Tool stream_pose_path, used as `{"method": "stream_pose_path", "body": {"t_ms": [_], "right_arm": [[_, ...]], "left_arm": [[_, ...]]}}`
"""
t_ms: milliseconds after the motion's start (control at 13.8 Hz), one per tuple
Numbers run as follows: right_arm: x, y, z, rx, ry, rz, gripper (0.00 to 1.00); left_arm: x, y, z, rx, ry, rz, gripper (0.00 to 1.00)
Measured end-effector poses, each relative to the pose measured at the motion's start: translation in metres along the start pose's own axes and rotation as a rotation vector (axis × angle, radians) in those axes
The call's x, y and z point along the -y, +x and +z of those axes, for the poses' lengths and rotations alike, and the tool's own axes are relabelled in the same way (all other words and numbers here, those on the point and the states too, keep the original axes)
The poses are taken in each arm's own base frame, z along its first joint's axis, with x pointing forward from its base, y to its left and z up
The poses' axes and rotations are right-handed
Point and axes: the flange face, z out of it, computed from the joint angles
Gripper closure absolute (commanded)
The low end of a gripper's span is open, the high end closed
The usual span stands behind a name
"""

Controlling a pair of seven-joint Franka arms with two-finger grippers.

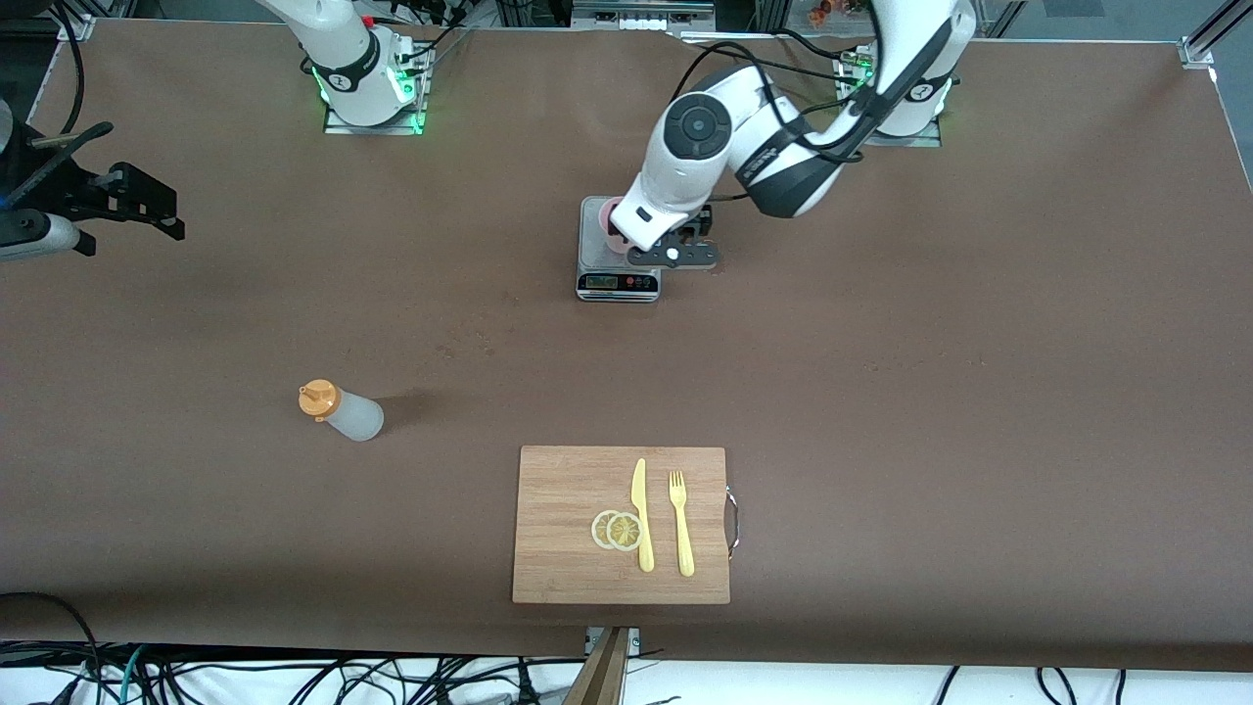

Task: Add sauce to pink cup with both arms
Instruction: 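Lower the pink cup onto the scale and open the left gripper, then withdraw the left gripper while the right gripper reaches toward the bottle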

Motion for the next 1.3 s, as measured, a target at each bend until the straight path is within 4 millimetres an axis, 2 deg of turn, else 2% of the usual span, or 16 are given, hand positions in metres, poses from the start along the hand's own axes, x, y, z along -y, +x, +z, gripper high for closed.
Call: {"method": "stream_pose_path", "body": {"t_ms": [144, 289, 506, 722, 867, 1011, 1156, 1300], "right_arm": [[0.0, 0.0, -0.006, -0.013, -0.002, 0.0, 0.0], [-0.001, -0.001, -0.009, -0.019, -0.003, 0.0, 0.0], [-0.008, -0.003, -0.009, -0.02, -0.004, 0.013, 0.0], [-0.02, -0.005, -0.01, -0.02, -0.004, 0.029, 0.0], [-0.019, -0.004, -0.009, -0.018, -0.003, 0.027, 0.0], [-0.019, -0.004, -0.008, -0.016, -0.003, 0.016, 0.0], [-0.017, -0.003, -0.007, -0.014, -0.003, -0.009, 0.0], [-0.014, -0.002, -0.007, -0.015, -0.004, -0.132, 0.0]], "left_arm": [[0.023, 0.028, -0.04, -0.011, 0.018, -0.041, 0.0], [0.055, 0.066, -0.075, -0.03, 0.006, -0.086, 0.0], [0.117, 0.125, -0.103, -0.091, 0.003, -0.155, 0.0], [0.169, 0.165, -0.132, -0.142, -0.018, -0.237, 0.0], [0.195, 0.182, -0.153, -0.166, -0.03, -0.278, 0.0], [0.218, 0.191, -0.173, -0.171, -0.021, -0.297, 0.0], [0.246, 0.194, -0.193, -0.191, 0.003, -0.285, 0.0], [0.282, 0.191, -0.215, -0.202, 0.055, -0.274, 0.0]]}}
